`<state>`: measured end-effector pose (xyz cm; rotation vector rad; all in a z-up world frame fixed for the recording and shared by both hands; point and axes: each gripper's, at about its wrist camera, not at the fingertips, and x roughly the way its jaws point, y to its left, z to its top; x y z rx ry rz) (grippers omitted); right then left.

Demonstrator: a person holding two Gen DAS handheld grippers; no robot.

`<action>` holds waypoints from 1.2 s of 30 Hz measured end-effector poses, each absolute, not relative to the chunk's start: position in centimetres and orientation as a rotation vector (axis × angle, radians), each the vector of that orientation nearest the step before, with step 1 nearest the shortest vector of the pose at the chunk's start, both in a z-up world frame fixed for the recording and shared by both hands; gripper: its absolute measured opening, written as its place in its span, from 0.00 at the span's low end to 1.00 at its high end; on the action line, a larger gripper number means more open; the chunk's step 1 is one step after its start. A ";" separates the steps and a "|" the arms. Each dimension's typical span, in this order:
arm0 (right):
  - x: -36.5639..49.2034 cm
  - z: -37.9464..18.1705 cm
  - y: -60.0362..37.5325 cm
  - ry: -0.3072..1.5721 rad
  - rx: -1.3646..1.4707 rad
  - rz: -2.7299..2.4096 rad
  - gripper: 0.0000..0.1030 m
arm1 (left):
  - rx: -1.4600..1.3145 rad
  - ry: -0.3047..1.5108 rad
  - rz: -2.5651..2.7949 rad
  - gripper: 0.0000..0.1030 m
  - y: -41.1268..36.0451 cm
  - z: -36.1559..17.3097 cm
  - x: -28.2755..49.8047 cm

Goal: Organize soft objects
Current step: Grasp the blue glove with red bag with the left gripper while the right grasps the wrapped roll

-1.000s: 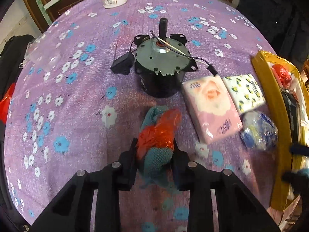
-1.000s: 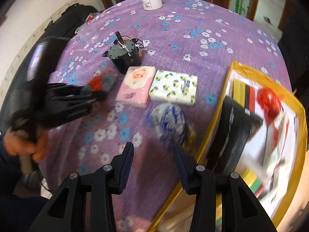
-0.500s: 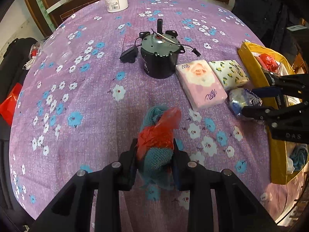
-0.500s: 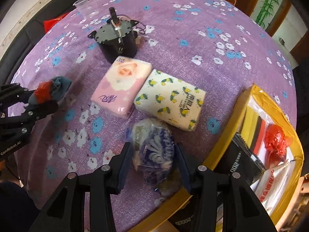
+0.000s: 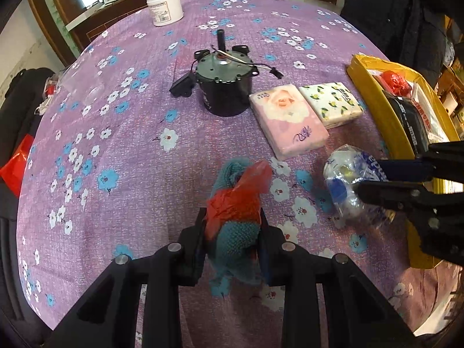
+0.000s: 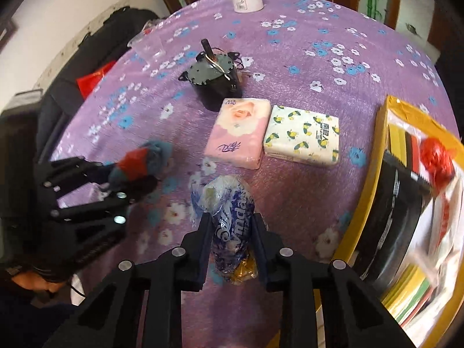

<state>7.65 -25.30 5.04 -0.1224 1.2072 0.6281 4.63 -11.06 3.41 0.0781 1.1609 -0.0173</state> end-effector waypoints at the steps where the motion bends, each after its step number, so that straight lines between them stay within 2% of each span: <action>1: 7.4 5.2 -25.5 1.206 -0.104 0.626 0.28 | 0.083 1.159 -0.019 0.28 -11.2 3.4 4.6; 20: 6.4 7.0 -27.3 1.173 -0.009 0.603 0.28 | 0.142 1.127 -0.047 0.28 -13.1 4.5 3.9; 36: 6.1 7.4 -28.1 1.172 0.055 0.616 0.28 | -0.006 1.123 -0.043 0.28 -8.8 5.2 2.0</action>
